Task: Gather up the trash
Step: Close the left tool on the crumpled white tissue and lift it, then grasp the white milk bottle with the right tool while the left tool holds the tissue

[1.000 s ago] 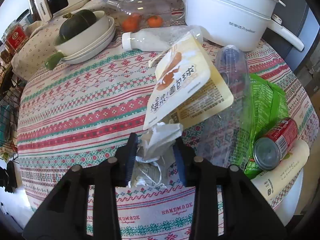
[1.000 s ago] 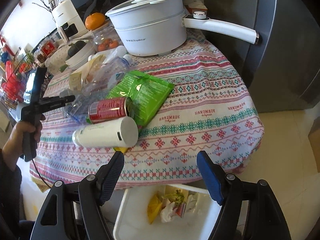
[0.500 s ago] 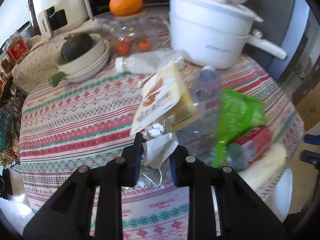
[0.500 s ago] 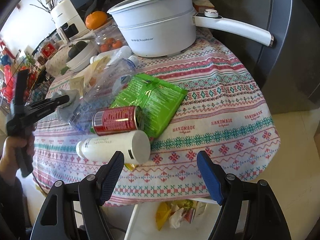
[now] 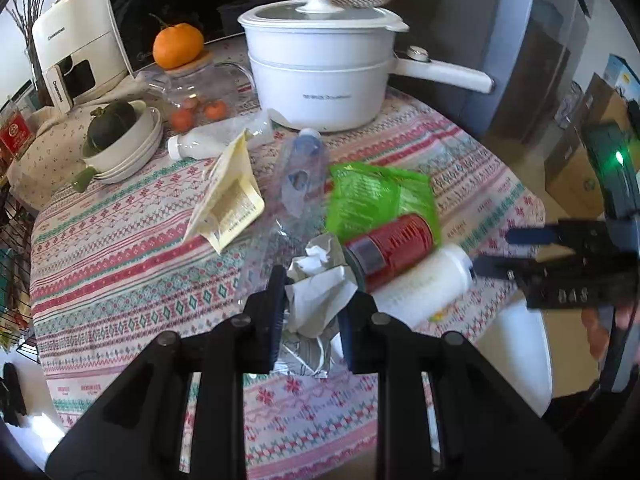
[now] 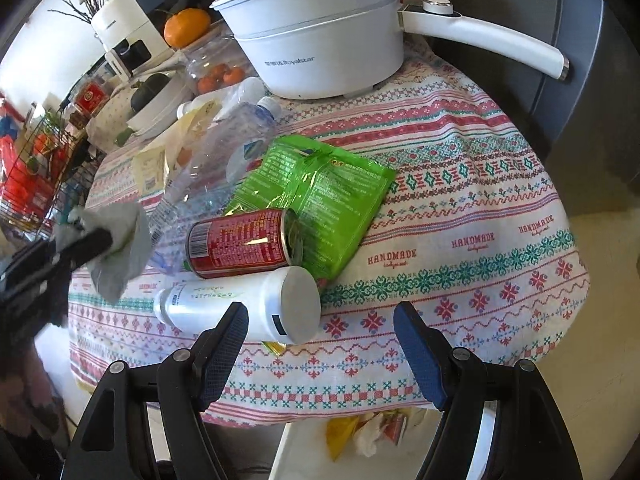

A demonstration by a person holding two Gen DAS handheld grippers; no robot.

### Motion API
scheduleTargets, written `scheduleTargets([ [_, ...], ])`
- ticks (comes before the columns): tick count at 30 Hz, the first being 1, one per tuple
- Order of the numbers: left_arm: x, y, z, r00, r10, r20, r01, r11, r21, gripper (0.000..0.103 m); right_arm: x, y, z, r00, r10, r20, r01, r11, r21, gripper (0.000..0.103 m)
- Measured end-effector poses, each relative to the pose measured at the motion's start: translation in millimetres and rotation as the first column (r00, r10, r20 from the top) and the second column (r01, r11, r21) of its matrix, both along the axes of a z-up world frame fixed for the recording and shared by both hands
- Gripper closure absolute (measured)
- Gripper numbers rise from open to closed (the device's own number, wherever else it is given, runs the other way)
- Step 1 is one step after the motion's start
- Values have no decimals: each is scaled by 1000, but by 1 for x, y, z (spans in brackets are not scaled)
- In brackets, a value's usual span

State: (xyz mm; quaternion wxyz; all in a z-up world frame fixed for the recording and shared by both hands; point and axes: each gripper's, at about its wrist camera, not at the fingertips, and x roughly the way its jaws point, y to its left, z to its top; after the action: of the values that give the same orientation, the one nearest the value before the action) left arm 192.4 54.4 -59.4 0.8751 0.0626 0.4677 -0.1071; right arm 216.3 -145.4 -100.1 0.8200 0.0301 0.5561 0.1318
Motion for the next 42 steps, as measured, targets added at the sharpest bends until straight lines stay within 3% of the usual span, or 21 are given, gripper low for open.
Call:
scheduleTargets([
  [8,-31,-1,2,1000,11,-28,-11,1000,9,77,-3,-14,3,999,-32,0,32,999,-4,27],
  [17,-56,-1,1,998,49,-51,-48,999,17,77,-10,-1,7,1000,14,10,-14,1000,-4,27],
  [24,-57,3,-4,996,74,-56,-73,997,18,77,-2,10,-4,1000,-9,-14,9,1000,-13,27],
  [32,-55,6,-11,994,75,-73,-74,997,20,77,-2,36,-5,1000,11,23,-7,989,-149,27],
  [42,-60,25,-13,992,97,-80,-97,995,3,77,6,52,-12,1000,2,0,-2,995,-100,28],
])
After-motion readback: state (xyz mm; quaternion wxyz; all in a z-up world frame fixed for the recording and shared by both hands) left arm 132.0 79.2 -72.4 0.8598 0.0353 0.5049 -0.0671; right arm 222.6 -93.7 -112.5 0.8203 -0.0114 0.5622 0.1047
